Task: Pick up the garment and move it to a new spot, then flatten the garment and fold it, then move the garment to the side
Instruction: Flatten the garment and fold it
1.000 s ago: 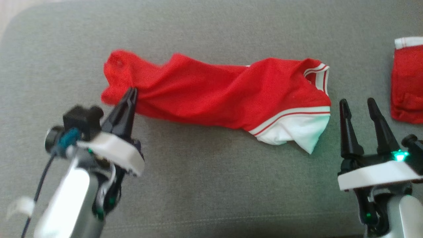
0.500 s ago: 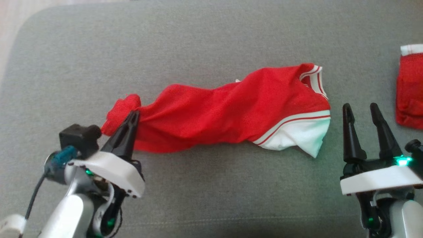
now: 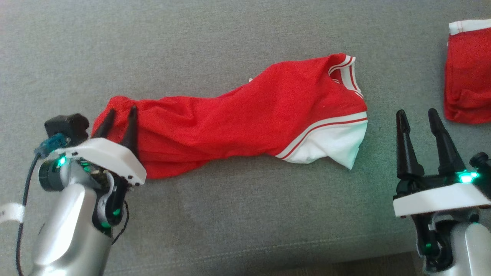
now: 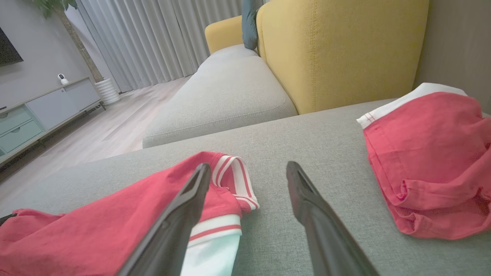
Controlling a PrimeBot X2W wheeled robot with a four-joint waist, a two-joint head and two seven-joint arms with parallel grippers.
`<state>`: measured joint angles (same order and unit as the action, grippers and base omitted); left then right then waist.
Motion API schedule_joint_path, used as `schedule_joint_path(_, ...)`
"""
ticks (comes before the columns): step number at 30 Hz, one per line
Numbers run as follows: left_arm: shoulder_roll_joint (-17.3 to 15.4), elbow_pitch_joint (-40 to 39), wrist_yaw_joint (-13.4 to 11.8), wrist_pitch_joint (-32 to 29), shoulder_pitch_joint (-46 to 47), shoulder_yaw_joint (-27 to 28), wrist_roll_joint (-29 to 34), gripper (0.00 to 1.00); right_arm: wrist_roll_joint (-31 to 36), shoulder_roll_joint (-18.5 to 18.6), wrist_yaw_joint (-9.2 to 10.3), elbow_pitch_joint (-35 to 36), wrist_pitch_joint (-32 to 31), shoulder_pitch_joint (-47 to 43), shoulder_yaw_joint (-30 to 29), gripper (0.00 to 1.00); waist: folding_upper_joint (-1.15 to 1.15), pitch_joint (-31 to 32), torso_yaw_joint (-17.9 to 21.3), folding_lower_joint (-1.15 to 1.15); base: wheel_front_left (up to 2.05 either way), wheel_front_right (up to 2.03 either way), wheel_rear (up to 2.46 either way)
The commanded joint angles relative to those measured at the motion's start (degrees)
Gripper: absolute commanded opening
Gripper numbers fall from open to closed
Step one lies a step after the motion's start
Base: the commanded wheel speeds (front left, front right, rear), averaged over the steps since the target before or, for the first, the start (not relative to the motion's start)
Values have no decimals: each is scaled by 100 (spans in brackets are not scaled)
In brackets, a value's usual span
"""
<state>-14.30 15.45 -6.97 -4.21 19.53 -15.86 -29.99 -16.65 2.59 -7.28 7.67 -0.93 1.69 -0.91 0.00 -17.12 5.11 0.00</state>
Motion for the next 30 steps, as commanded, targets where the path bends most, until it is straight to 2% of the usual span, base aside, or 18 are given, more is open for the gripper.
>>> schedule_joint_path(1, -95, -93, 40, 231, 196, 244, 27, 100, -20, 29, -21, 186, 74, 124, 89, 100, 0, -18, 22, 0, 0, 0, 0)
schedule_joint_path(6, -133, -262, -161, 1174, 42, 261, 453, 100, 133, 29, -21, 222, 59, 118, 86, 100, 0, 78, -31, 0, 0, 0, 0)
schedule_joint_path(10, -156, -804, -376, 1708, -289, 263, 774, 100, 383, 29, -21, 309, -49, 68, 97, 100, 0, 259, -148, 0, 0, 0, 0)
schedule_joint_path(20, -205, -1691, -585, 1825, -1193, 133, 1024, 100, 441, 29, -21, 404, -242, -208, 163, 100, 0, 653, -203, 0, 0, 0, 0)
schedule_joint_path(30, -200, -1908, -680, 1667, -1579, 12, 991, 100, 422, 29, -21, 517, -376, -403, 214, 100, 0, 782, -215, 0, 0, 0, 0)
